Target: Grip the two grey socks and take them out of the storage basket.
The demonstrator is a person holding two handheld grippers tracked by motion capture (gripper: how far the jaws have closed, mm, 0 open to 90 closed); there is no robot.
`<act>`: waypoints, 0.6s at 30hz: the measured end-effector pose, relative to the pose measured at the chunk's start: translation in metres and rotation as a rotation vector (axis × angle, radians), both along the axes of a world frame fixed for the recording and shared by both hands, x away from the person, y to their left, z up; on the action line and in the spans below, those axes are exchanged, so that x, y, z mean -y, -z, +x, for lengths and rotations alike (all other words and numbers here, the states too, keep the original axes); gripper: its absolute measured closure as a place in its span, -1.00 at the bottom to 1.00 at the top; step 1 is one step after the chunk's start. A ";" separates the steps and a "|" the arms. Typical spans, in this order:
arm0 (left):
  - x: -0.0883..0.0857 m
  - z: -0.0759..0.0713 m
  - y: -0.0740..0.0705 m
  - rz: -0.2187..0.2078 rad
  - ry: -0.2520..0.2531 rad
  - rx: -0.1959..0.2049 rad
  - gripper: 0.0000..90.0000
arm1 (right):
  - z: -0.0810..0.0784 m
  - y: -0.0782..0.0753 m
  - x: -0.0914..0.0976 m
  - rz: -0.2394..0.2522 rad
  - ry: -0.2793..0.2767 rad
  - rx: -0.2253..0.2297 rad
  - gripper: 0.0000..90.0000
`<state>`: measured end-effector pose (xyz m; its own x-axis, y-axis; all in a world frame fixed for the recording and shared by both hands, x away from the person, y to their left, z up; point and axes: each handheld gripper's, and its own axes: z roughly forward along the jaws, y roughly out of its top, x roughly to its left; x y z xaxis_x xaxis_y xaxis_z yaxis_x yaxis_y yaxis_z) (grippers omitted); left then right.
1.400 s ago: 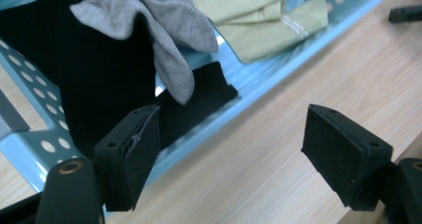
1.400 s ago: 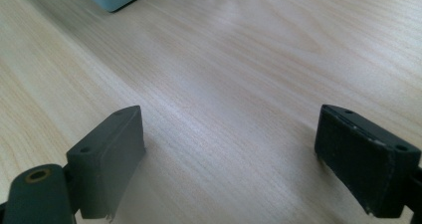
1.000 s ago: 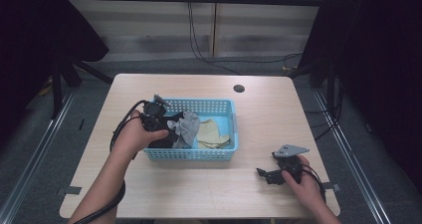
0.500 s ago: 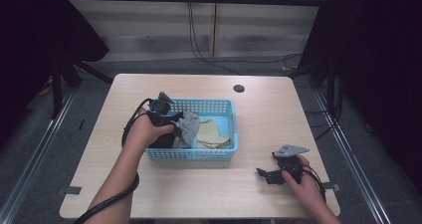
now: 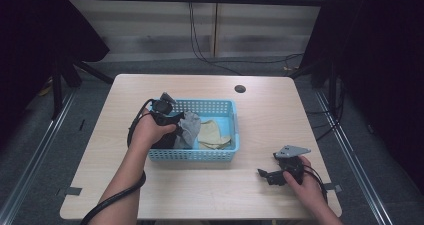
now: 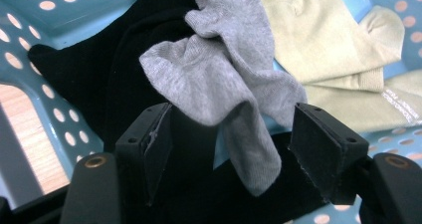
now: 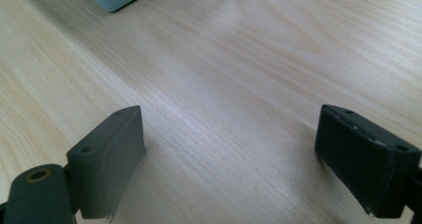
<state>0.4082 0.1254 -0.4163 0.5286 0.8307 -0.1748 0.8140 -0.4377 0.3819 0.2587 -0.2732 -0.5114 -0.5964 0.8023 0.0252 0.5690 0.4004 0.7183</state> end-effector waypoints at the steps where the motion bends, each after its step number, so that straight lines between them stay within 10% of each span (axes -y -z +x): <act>1: 0.000 0.001 0.001 -0.003 -0.001 -0.007 -0.29 | 0.000 0.000 0.000 0.000 0.000 0.000 -0.74; 18: 0.004 0.003 0.010 0.044 0.042 -0.025 0.41 | 0.000 0.000 0.000 0.001 0.002 -0.002 -0.74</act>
<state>0.4115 0.1211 -0.4263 0.5593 0.8149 -0.1519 0.8034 -0.4877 0.3416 0.2585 -0.2731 -0.5113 -0.5949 0.8033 0.0270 0.5711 0.3989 0.7175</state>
